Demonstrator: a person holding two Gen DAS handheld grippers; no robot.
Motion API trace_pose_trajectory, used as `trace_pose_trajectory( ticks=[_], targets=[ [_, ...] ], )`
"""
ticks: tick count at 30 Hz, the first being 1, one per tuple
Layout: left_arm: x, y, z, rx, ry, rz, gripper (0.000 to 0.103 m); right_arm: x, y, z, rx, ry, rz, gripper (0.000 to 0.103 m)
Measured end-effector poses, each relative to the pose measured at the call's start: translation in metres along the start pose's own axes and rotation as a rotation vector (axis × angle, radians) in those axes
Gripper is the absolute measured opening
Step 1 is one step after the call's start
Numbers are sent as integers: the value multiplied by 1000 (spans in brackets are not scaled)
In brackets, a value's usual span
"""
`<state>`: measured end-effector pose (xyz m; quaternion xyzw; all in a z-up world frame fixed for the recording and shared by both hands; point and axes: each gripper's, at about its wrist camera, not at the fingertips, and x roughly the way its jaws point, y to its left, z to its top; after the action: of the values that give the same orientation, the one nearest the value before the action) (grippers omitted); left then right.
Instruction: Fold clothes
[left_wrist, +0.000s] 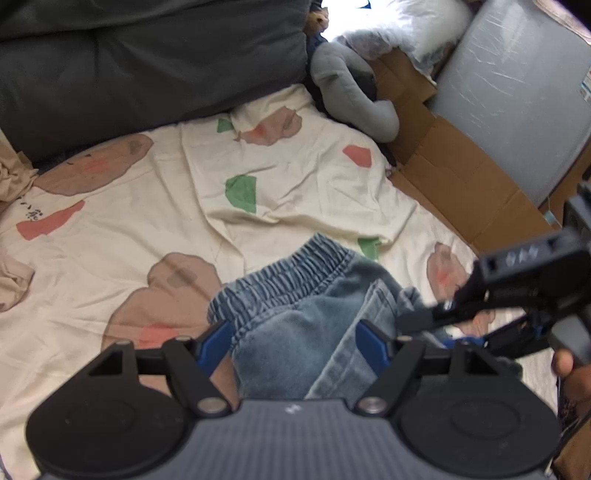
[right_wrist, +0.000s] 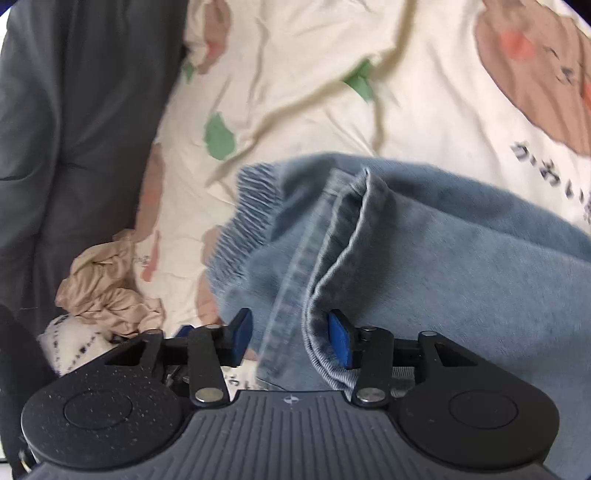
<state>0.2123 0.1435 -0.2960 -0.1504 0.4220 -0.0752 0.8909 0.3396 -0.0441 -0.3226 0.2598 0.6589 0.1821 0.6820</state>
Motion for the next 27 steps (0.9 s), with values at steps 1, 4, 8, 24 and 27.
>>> trace_pose_trajectory(
  ticks=[1, 4, 8, 24, 27],
  targets=[
    [-1, -2, -1, 1, 3, -2, 77, -4, 1, 3, -9, 3, 4, 52],
    [-1, -9, -4, 9, 20, -24, 77, -17, 5, 11, -40, -7, 28, 55],
    [-1, -18, -10, 18, 48, -49, 77, -39, 2, 16, -85, -43, 52, 58],
    [-8, -41, -36, 41, 113, -102, 77, -53, -108, -56, -172, -160, 5, 63],
    [-8, -44, -38, 51, 118, -110, 76, -39, -110, -70, -201, -163, 19, 63]
  ],
)
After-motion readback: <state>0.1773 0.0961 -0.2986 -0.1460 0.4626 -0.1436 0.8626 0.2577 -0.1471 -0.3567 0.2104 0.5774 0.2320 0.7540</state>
